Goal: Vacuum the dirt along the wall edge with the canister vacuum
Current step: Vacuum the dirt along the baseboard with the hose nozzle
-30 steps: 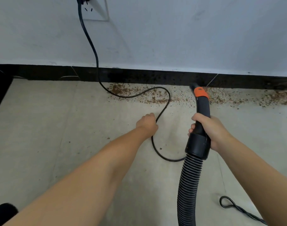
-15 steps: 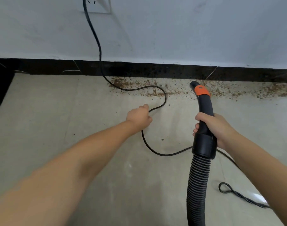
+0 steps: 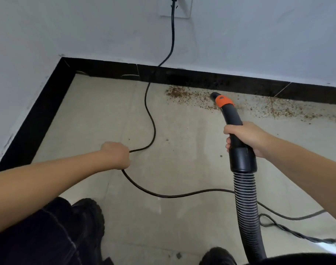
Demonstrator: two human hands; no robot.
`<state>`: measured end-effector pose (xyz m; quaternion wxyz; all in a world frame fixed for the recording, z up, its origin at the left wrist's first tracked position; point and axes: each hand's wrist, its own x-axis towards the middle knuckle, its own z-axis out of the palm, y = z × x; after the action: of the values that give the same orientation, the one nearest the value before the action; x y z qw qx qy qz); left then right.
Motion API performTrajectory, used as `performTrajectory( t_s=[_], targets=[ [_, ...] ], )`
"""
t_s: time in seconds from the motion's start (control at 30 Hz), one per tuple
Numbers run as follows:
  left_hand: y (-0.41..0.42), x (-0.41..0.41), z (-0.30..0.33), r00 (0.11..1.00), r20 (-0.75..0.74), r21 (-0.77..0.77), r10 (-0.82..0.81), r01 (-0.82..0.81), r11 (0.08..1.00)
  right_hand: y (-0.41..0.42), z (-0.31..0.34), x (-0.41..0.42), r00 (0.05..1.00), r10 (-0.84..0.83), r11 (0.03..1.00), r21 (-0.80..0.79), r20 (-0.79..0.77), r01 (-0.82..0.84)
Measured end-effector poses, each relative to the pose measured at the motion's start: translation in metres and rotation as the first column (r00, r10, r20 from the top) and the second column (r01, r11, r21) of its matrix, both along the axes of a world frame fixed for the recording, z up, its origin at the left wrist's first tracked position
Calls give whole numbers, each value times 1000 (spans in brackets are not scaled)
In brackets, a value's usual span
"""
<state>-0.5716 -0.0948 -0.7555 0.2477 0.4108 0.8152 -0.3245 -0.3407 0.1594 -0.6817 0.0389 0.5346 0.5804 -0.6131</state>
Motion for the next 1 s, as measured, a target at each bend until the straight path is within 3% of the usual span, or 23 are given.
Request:
performTrajectory(
  t_s=[0.13,0.27,0.47,0.6,0.7,0.8,0.87,0.93,1.0],
  targets=[
    [-11,28,-53,977,96,38,188,-193,981,-15,-7,-16,998,57,998,-5,25,-57],
    [-19,40,-80,973,49,45,226,-228,972,-14,-15,-18,997,54,999,-12,53,-53],
    [-5,29,-72,996,65,1,55,-55,999,-15,-20,-20,997,50,999,-23,66,-49],
    [10,37,-66,993,-22,187,-117,119,975,-17,-23,-24,996,46,998,-57,72,-42],
    [23,46,-64,906,-78,287,-416,420,861,-13,-26,-23,995,24,996,-83,102,-16],
    [36,58,-65,700,-89,155,-708,712,685,-8,-29,-21,991,13,993,-122,135,4],
    [44,65,-67,591,-40,55,-805,806,589,-6,-32,-22,989,3,991,-132,149,17],
    [51,69,-61,604,-1,10,-797,797,604,-5,-37,-24,990,-6,992,-121,142,24],
    [58,70,-51,632,41,111,-774,767,633,-4,-42,-27,992,-7,994,-111,128,22]
  ],
)
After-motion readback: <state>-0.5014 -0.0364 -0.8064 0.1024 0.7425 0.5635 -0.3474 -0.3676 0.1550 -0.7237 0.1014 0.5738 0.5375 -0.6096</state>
